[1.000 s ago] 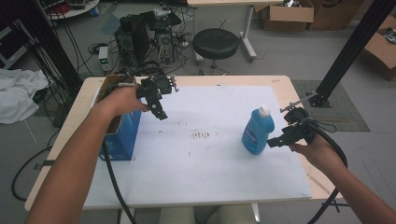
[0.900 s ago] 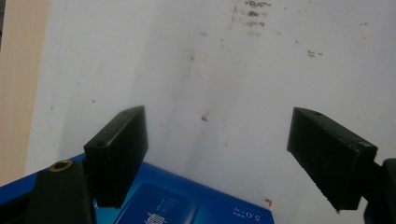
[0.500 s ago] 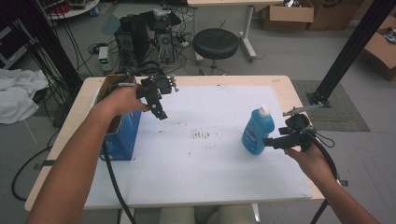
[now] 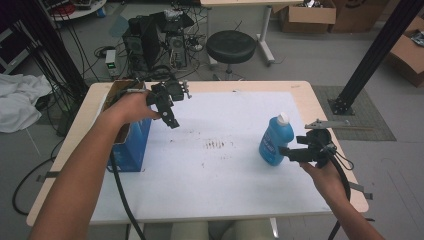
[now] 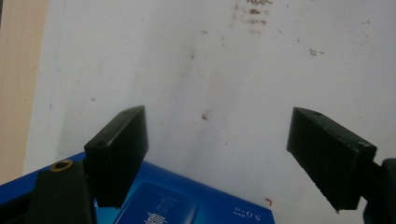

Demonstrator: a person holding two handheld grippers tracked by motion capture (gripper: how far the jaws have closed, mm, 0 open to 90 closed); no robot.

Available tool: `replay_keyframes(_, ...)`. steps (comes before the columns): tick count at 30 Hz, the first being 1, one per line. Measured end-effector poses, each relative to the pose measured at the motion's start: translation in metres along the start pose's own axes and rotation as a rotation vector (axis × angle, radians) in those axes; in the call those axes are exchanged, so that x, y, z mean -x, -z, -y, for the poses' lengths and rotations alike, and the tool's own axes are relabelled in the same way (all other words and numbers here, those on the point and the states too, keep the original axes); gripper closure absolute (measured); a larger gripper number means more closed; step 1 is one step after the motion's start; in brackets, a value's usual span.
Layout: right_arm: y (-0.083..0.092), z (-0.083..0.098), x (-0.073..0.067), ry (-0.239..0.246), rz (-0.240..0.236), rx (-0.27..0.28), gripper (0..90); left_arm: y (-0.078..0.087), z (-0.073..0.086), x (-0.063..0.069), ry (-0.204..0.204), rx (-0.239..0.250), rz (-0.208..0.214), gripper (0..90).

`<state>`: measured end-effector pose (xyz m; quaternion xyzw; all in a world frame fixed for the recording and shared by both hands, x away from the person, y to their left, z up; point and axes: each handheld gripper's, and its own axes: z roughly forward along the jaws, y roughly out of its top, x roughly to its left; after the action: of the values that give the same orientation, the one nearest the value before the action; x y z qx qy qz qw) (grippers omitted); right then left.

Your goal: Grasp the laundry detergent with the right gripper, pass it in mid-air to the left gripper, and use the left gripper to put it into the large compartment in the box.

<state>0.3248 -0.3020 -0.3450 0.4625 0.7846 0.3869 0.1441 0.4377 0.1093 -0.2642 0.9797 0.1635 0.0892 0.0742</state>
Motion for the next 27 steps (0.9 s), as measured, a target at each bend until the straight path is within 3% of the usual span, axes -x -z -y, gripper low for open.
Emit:
replay_keyframes(12, -0.007, 0.015, -0.003, -0.005, 0.017, 0.106, 15.6, -0.002, 0.001, -0.001, 0.004, -0.006, 0.003, 21.2)
replay_keyframes(27, -0.012, 0.028, -0.004, -0.007, 0.028, 0.194, 15.4, -0.003, 0.002, -0.002, 0.009, -0.005, 0.006, 21.2)
